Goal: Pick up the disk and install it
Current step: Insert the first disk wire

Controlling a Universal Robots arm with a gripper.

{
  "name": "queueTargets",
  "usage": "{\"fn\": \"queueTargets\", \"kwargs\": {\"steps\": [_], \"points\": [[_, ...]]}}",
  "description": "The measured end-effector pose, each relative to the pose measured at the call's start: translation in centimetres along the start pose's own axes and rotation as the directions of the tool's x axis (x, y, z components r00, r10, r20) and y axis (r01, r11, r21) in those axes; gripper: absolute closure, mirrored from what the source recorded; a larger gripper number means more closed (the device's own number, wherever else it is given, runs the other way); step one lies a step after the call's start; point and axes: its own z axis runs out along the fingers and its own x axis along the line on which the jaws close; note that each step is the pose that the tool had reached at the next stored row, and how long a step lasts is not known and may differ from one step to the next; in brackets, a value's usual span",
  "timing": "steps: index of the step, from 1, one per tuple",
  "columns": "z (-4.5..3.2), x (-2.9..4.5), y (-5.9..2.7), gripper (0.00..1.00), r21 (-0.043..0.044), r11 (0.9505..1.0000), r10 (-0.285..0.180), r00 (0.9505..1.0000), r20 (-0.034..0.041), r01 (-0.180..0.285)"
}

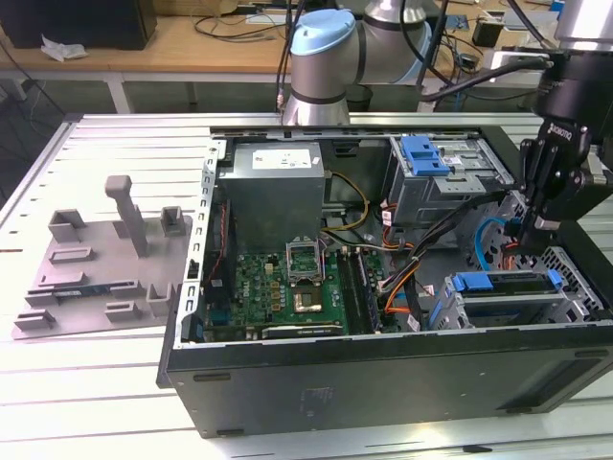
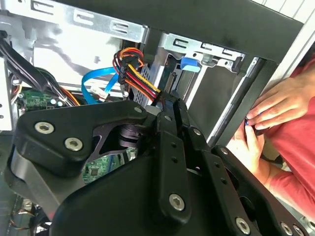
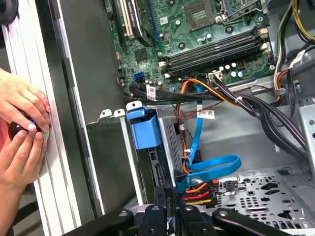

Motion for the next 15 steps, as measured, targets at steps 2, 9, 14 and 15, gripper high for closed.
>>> {"fn": "queueTargets", "kwargs": {"steps": [2,9,14,15], "points": [[0.03,0.17,0.09,0.83,0.0023,1.0000,-0.008,1.0000,0.0027,0.008],[0.12,1.08,0.05,0.83,0.0052,0.9996,-0.027,0.9989,0.0381,0.027],[0.33,1.75,-0.10,0.83,-0.0023,0.9995,-0.032,0.9950,0.0943,0.032],[0.36,1.85,-0.12,0.83,-0.0035,0.9995,-0.032,0.9941,0.1033,0.033]]}}
